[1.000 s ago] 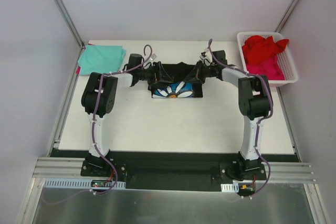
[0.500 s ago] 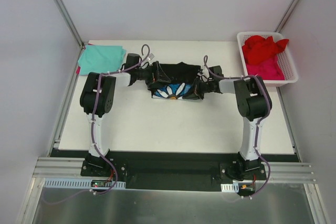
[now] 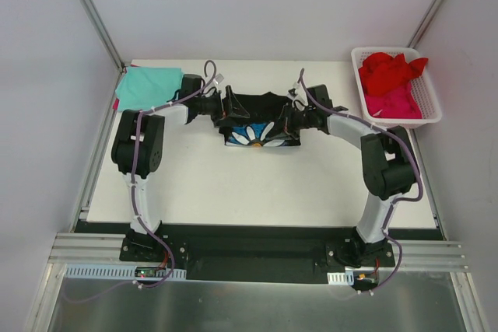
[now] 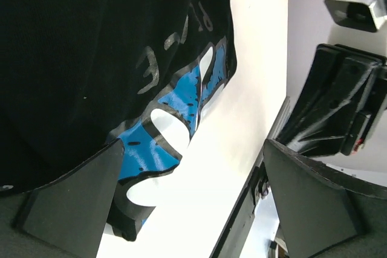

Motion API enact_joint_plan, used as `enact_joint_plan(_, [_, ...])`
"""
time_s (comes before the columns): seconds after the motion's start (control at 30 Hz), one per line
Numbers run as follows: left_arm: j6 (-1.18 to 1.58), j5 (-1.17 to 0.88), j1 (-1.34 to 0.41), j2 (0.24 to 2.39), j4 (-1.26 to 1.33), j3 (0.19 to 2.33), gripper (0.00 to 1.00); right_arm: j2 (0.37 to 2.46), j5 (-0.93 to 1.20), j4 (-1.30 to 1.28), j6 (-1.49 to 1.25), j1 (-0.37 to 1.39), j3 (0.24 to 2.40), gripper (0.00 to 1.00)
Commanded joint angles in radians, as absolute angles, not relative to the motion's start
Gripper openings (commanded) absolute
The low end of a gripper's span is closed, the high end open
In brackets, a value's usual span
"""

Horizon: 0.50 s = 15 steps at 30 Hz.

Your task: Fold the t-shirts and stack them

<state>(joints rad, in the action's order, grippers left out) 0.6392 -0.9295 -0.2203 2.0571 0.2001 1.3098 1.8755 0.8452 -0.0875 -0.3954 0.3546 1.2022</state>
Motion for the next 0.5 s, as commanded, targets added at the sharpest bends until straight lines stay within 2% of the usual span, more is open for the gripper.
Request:
enact_joint_plan(0.0, [0.588,-0.896,-0.207,1.973,0.196,1.336,0.99,1.81,0.825,-0.115,-0.345,0.354,1.258,0.02])
enact_joint_plan(0.13, [0.581,-0.879,-0.207,1.971,0.218,1.327,0.99,1.873,0.841,-0.117,-0.344,0.351,1.31,0.01])
enact_joint_plan(0.3, [0.49,-0.709,-0.207,1.86,0.158,1.198,0.99,1.887,0.809,-0.169,-0.298,0.313,1.286,0.1])
enact_joint_plan(0.33, [0.479,-0.69,-0.207,1.844,0.149,1.18,0.99,1.876,0.801,-0.163,-0.299,0.286,1.267,0.17])
enact_joint_plan(0.43, [0.472,-0.641,-0.207,1.792,0.147,1.106,0.99,1.844,0.773,-0.143,-0.295,0.236,1.201,0.31])
enact_joint_plan(0.47, [0.474,-0.632,-0.207,1.781,0.149,1.079,0.99,1.838,0.778,-0.143,-0.29,0.229,1.19,0.32])
